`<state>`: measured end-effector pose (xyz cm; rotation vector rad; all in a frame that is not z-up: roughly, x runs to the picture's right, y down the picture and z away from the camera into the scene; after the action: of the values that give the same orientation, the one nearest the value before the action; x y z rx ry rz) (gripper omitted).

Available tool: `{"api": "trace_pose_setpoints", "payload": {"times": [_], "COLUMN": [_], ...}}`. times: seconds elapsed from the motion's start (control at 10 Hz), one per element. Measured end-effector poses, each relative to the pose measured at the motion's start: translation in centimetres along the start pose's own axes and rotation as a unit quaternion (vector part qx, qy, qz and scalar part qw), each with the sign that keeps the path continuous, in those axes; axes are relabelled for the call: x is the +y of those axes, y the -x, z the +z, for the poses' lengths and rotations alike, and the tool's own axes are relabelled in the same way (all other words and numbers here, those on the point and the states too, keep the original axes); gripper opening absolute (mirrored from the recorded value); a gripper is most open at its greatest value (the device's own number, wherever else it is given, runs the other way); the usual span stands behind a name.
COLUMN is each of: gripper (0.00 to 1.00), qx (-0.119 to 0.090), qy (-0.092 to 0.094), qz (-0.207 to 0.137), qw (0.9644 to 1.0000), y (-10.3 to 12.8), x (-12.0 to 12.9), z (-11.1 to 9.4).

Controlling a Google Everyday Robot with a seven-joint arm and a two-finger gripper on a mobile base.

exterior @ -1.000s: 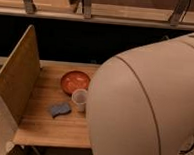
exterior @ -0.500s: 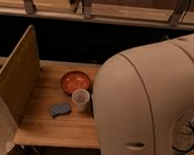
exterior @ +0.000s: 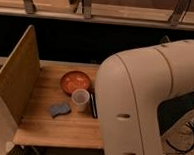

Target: Place the bottle in the ceramic bowl

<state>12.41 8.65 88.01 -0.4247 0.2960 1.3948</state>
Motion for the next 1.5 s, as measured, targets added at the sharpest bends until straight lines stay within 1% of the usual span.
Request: {"api": "trace_pose_setpoints", "payload": {"times": [0.3,0.4,0.9,1.1,1.2,1.3,1.4,1.5], "gripper": [0.80,0.78,0.28,0.08,0.01,0.00,0.00,0.00], "qx": [0.021,0.028,0.043,0.045,0.035,0.020,-0.006,-0.035], "qy": [0.002,0.003,0.002,0.003,0.005,0.003,-0.006,-0.016], "qz": [-0.002,-0.002,-0.004,-0.006,-0.008,-0.011,-0.018,-0.028], "qw": [0.9998,0.9996,0.9991,0.9990,0.9994,0.9997,0.9998,0.9989], "y": [0.5,0.5,0.4,0.4,0.9,1.5,2.4,3.3], "x": [0.6,0.8,0.7,0.8,0.9,0.8,0.5,0.3], "z": [1.9,2.5,3.9,4.1,3.5,2.5,0.5,-1.7]}}
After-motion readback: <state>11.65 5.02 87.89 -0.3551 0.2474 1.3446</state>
